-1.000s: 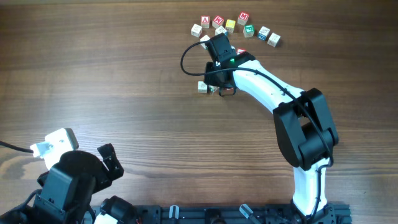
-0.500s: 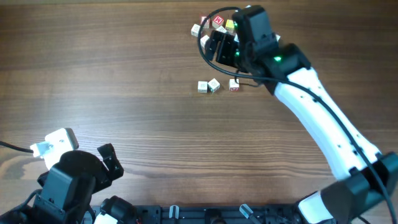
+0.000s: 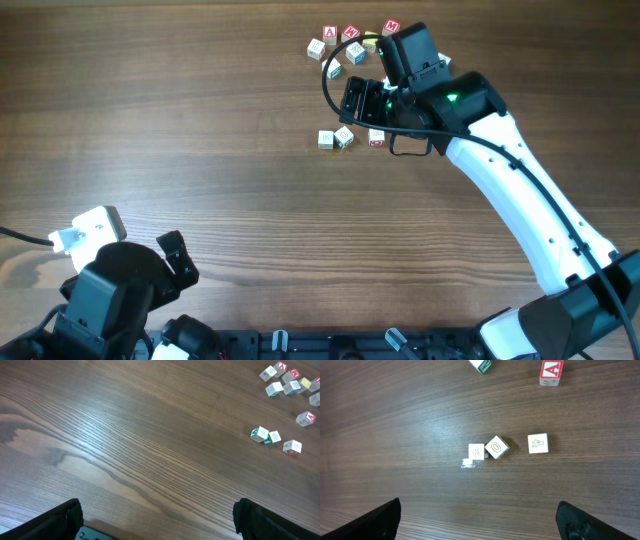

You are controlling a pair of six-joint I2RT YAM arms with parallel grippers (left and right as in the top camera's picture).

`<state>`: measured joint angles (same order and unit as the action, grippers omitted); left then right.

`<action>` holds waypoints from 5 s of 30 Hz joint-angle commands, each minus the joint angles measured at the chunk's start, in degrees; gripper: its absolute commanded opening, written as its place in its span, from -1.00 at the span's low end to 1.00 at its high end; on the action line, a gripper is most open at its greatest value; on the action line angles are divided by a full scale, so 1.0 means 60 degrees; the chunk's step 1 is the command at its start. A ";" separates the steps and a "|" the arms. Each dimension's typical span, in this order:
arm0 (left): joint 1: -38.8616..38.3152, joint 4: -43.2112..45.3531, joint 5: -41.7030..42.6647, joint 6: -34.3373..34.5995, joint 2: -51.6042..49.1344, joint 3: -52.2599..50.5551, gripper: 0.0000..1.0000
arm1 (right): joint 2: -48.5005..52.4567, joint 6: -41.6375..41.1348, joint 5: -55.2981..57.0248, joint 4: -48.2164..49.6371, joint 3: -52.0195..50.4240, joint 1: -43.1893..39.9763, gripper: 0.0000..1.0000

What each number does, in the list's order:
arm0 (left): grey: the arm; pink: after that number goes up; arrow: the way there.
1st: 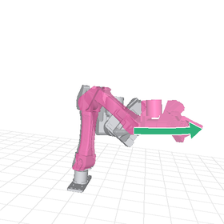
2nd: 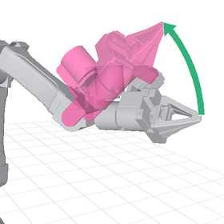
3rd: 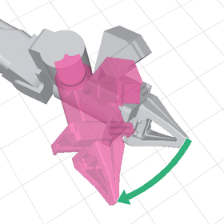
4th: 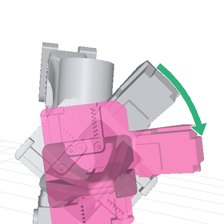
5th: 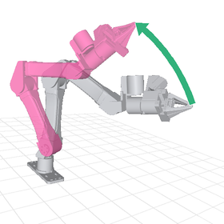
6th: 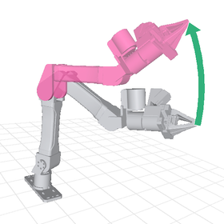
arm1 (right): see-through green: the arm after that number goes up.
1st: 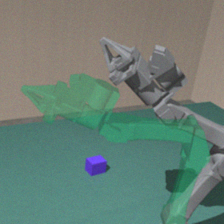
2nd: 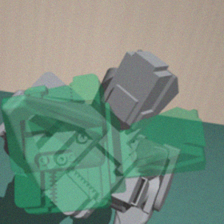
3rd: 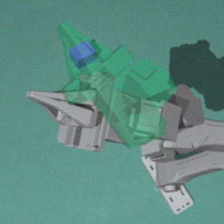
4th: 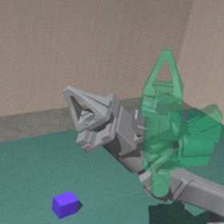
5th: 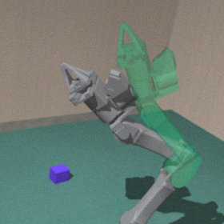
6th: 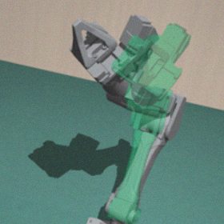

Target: Form a horizontal line

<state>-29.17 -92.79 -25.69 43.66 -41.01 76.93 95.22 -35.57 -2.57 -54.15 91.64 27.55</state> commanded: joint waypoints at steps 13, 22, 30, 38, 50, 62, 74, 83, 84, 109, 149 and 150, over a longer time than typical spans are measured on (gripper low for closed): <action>0.0033 0.0025 -0.0127 0.0117 0.0025 -0.0018 1.00 | -0.0135 0.1268 -0.0546 0.0080 -0.0270 0.0102 0.99; 0.0033 0.0025 -0.0127 0.0117 0.0025 -0.0018 1.00 | 0.1304 0.0044 -0.0546 0.3880 -0.2011 0.0146 0.99; 0.0033 0.0025 -0.0127 0.0117 0.0025 -0.0018 1.00 | 0.2116 -0.1348 -0.0900 0.4637 -0.2011 0.0146 0.99; 0.0033 0.0025 -0.0127 0.0117 0.0025 -0.0018 1.00 | 0.2208 -0.0896 -0.0798 0.4645 -0.2011 0.0146 0.71; 0.0033 0.0025 -0.0127 0.0117 0.0025 -0.0018 1.00 | 0.3082 -0.0962 0.0470 0.5220 -0.2007 -0.0474 -0.31; 0.0036 0.0025 -0.0127 0.0117 0.0025 -0.0018 1.00 | 0.4229 -0.0900 0.0623 0.4211 -0.2044 -0.1581 -0.68; 0.0033 0.0025 -0.0127 0.0117 0.0025 -0.0018 1.00 | 0.4532 -0.1756 0.0758 0.1832 -0.2044 -0.1596 -0.91; 0.0033 0.0025 -0.0127 0.0117 0.0025 -0.0018 1.00 | 0.4532 -0.1158 -0.0601 0.1949 -0.2044 -0.1585 -0.87; 0.0033 0.0025 -0.0127 0.0117 0.0025 -0.0018 1.00 | 0.4532 -0.1075 -0.0925 0.2164 -0.2044 -0.1588 -0.87; 0.0033 0.0025 -0.0127 0.0117 0.0025 -0.0018 1.00 | 0.4532 0.1424 -0.2102 0.4852 -0.2044 -0.1585 -0.69; 0.0033 0.0025 -0.0127 0.0117 0.0025 -0.0018 1.00 | 0.4532 -0.0576 -0.2852 0.2747 -0.2044 -0.1585 -0.84; 0.0033 0.0025 -0.0127 0.0117 0.0025 -0.0018 1.00 | 0.4532 -0.0576 -0.2925 0.2736 -0.2044 -0.1585 -0.85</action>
<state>-29.17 -92.77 -25.71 43.66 -41.01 76.93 120.79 -39.20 -19.14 -37.26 80.71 17.85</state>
